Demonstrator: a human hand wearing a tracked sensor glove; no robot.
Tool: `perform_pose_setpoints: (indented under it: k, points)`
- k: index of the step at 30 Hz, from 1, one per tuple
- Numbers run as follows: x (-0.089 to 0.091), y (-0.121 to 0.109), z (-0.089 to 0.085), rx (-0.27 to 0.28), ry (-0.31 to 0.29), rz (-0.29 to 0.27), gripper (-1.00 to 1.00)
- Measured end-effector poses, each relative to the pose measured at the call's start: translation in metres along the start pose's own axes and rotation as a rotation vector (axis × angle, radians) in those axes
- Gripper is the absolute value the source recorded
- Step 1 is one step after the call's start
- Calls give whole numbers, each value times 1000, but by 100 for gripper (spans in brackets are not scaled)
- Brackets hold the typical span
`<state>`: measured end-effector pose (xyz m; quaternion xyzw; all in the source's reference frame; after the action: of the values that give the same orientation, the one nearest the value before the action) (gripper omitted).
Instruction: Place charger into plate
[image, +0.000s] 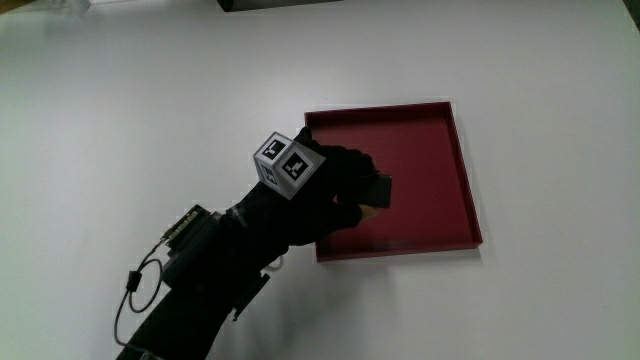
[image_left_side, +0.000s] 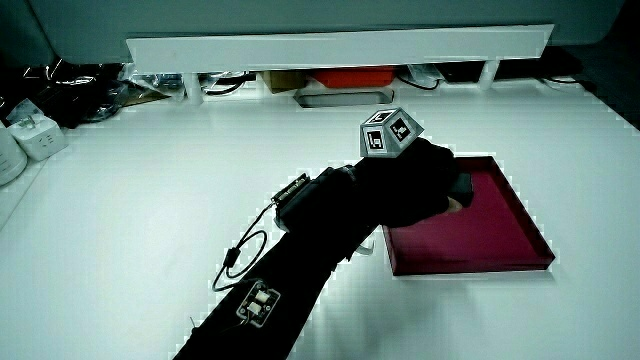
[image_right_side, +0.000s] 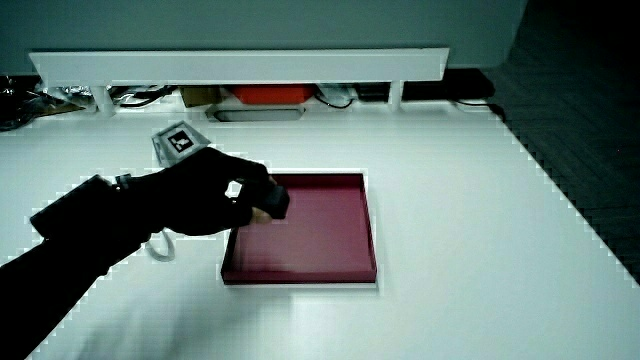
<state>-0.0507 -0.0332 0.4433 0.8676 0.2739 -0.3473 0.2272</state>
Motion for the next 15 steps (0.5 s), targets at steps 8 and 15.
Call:
perform_pose_setpoints:
  k: [8,15]
  points:
    - [-12,16,-23,-28,34,53,0]
    - [-26,24,-42,-60,28,111,0]
